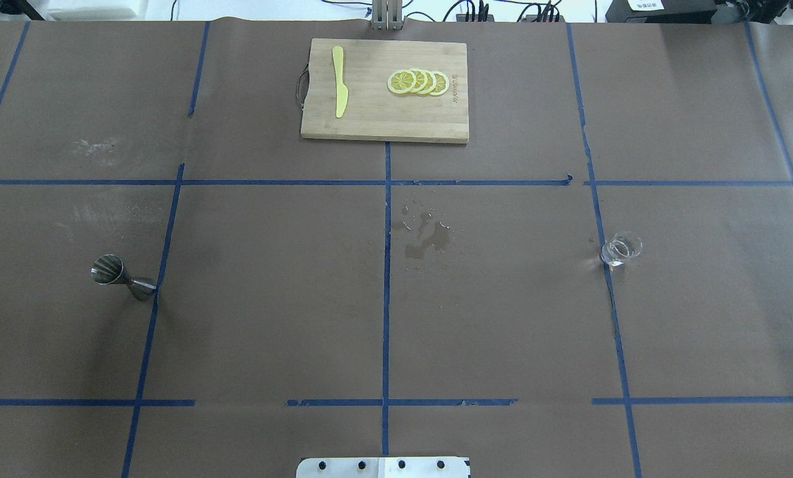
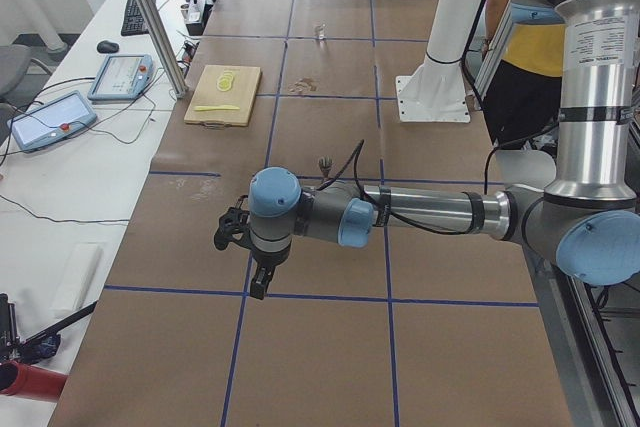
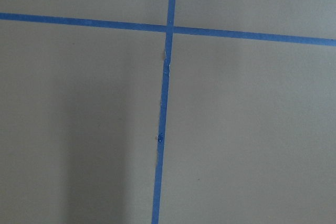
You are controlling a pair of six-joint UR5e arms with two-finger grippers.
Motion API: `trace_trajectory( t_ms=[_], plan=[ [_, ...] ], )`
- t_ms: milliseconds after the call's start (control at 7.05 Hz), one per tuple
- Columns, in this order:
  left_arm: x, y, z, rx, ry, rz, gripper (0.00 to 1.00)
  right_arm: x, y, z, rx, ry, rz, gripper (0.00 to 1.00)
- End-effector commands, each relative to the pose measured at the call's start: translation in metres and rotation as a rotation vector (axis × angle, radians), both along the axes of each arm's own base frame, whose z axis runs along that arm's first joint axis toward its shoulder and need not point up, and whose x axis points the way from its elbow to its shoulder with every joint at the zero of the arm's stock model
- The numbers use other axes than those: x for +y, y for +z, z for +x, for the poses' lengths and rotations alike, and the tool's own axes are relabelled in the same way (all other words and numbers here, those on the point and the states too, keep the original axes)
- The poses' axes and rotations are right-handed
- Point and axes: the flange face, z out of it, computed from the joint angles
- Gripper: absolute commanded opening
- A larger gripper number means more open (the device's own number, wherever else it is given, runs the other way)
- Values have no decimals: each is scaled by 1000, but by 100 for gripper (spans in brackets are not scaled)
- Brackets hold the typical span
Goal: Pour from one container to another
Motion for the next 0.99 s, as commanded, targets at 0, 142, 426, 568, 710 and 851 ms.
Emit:
trace_trajectory(
  t_ms=[0,142,426,568,710,851],
  plan=[
    [-7,0,0,-1,-2,113,100,-12,-25,-3,-3,-6,53,100],
    [-8,-3,0,-2,-1,173,100,-22,-33,-5,-10,-10,89,100],
    [-12,-24,0,-11,-5,353,100,-29,-29,-4,-16,-13,166,100],
    [-16,-38,-1,-13,-6,456,100,-31,-30,-6,-26,-18,170,100],
    [-27,-43,0,0,-12,474,100,-30,-33,-10,-79,-23,169,100],
    [-25,-63,3,35,10,521,100,-37,-42,-11,-97,-19,176,100]
  ],
)
